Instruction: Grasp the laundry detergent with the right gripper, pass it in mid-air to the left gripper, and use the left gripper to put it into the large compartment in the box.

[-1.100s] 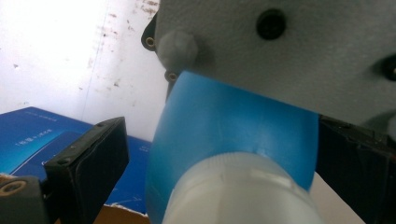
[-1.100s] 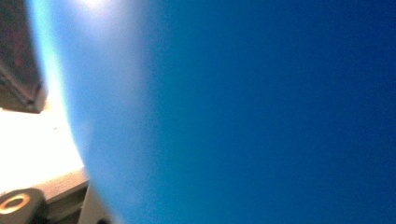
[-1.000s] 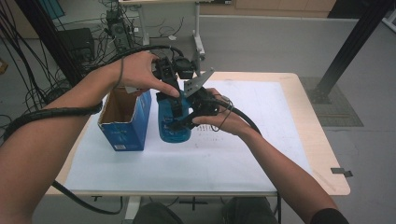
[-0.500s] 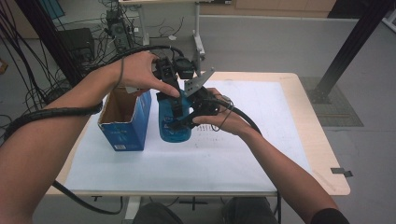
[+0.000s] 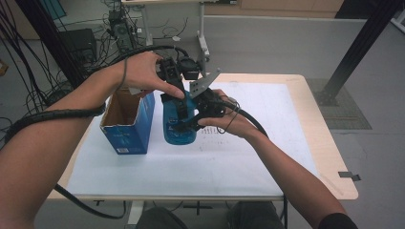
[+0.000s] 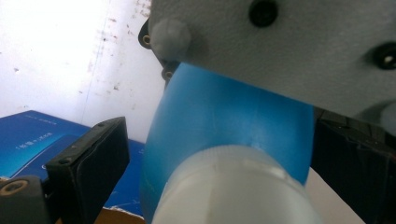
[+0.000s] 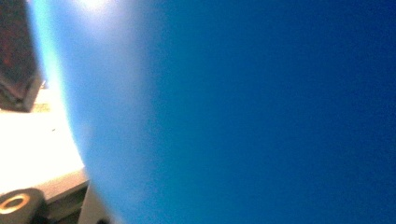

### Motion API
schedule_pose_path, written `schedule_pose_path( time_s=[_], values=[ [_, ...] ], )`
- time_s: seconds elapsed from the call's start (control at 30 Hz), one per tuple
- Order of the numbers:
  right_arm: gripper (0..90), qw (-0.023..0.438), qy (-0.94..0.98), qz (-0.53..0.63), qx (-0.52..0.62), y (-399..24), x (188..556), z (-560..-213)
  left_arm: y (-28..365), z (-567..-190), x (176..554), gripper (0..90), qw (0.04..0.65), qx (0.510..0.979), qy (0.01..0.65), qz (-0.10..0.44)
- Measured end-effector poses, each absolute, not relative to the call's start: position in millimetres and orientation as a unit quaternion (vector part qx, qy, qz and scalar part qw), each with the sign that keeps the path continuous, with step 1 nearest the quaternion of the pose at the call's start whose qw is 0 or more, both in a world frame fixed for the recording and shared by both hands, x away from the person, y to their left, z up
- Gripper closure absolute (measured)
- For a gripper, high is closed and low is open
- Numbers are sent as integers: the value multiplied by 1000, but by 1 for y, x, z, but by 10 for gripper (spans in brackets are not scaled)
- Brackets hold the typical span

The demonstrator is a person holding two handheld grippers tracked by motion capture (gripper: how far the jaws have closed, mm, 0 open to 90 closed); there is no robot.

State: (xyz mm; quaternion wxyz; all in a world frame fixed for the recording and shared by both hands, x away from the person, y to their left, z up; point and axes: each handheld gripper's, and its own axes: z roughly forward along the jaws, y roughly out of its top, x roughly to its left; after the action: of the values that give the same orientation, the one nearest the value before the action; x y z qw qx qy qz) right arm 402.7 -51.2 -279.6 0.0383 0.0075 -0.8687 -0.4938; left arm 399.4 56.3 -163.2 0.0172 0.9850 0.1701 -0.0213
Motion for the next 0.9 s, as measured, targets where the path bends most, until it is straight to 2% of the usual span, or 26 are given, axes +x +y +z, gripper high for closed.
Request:
schedule_pose_path(
  time_s=[0.83,0.9],
  values=[
    [434,30,-869,-493,6,-51,401,-278,58,-161,398,63,20,985,172,-15],
    [434,41,-873,-485,-3,-52,399,-278,58,-160,398,63,21,985,171,-14]
  ],
)
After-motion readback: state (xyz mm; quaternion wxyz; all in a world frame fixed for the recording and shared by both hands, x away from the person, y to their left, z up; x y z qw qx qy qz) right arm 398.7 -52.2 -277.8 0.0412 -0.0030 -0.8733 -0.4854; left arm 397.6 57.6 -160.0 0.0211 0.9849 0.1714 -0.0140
